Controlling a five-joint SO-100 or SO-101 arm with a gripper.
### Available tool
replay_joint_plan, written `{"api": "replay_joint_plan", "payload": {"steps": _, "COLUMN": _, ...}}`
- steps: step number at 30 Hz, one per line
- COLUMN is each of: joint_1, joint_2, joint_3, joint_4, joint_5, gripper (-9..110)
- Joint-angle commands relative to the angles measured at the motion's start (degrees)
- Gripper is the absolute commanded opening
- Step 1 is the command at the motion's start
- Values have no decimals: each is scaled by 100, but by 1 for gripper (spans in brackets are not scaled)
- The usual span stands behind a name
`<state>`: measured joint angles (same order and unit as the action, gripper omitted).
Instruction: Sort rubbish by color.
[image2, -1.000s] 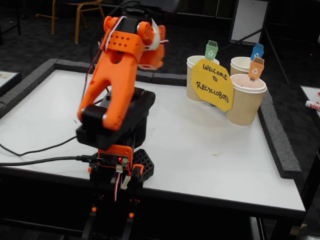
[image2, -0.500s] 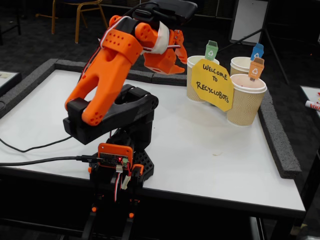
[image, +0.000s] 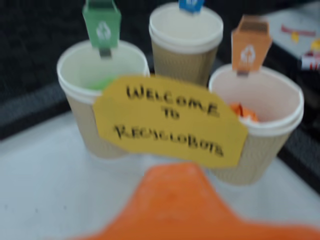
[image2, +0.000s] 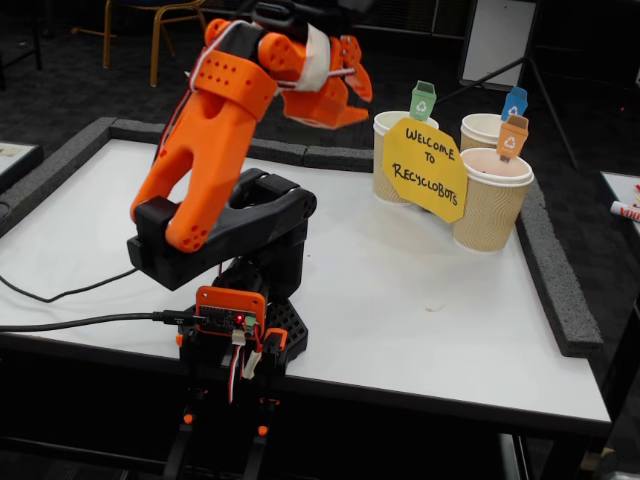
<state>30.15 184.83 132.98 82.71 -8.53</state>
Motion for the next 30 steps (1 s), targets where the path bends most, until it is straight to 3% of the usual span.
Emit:
{"api": "replay_joint_plan", "payload": {"steps": 1, "joint_1": -132, "joint_2": -18, "joint_3": -677, "joint_4": -229, "joint_5": -123, "gripper": 0}}
{"api": "replay_joint_plan", "payload": {"steps": 13, "joint_1": -325, "joint_2": -158, "joint_3": -773, "joint_4": -158, "joint_5": -123, "gripper": 0}}
{"api": "replay_joint_plan", "payload": {"steps": 22, "joint_1": -1283, "joint_2": -158, "joint_3": -334, "joint_4": -132, "joint_5": -123, "gripper": 0}}
{"api": "replay_joint_plan", "payload": {"steps": 30, "joint_1": -2294, "joint_2": -158, "joint_3": 1204, "joint_4": -879, "joint_5": -123, "gripper": 0}}
